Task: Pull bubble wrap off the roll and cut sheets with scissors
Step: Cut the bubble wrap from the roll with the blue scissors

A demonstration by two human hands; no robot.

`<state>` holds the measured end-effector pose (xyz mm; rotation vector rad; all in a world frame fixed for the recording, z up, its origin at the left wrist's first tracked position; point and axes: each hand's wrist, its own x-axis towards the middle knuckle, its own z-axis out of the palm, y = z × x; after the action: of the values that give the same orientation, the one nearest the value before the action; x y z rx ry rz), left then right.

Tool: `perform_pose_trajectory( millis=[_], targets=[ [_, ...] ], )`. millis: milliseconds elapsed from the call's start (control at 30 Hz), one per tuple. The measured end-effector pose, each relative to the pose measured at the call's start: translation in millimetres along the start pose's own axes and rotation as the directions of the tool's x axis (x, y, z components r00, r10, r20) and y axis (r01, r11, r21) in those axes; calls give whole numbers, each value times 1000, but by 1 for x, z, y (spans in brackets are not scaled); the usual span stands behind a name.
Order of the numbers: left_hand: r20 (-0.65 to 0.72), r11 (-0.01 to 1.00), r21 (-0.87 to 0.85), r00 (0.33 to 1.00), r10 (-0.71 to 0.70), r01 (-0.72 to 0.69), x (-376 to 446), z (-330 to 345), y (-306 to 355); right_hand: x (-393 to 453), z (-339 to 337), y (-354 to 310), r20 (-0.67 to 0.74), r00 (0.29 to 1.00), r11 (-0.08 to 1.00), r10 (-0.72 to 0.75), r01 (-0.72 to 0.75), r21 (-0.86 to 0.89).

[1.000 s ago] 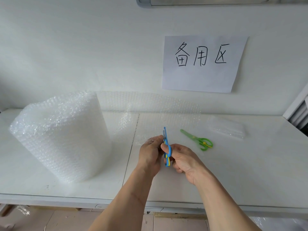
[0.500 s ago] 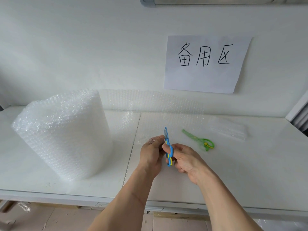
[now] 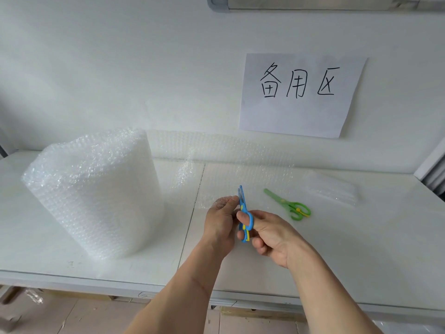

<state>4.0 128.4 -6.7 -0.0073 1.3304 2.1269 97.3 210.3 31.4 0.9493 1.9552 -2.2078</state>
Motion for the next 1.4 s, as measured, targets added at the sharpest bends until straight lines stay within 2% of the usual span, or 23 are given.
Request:
perform_pose_trajectory(
  millis=[400,667,833,967,1200,1400],
  targets=[
    [41,995,83,998,44,-47,2,-2,-1,7,5,-4,-123,992,999,-35,39,24],
    [50,994,82,996,74,-78,1,1,-3,11,7,5,-141,983,993,-114,117,17],
    [113,977,172,988,108,-127,-1,1,-1,12,9,1,-157,975,988,-155,154,-19],
    [32,986,129,995,98,-101,-2,2,0,7,8,-2,-143,965,976,-218,217,-21],
    [90,978,150,987,135,-148,-7,4,2,10,8,-6,-155,963,975,-222,216,-54],
    [46,977,160,990,132,-138,-6,6,0,5,5,-11,-146,963,970,-228,211,-122]
  ],
)
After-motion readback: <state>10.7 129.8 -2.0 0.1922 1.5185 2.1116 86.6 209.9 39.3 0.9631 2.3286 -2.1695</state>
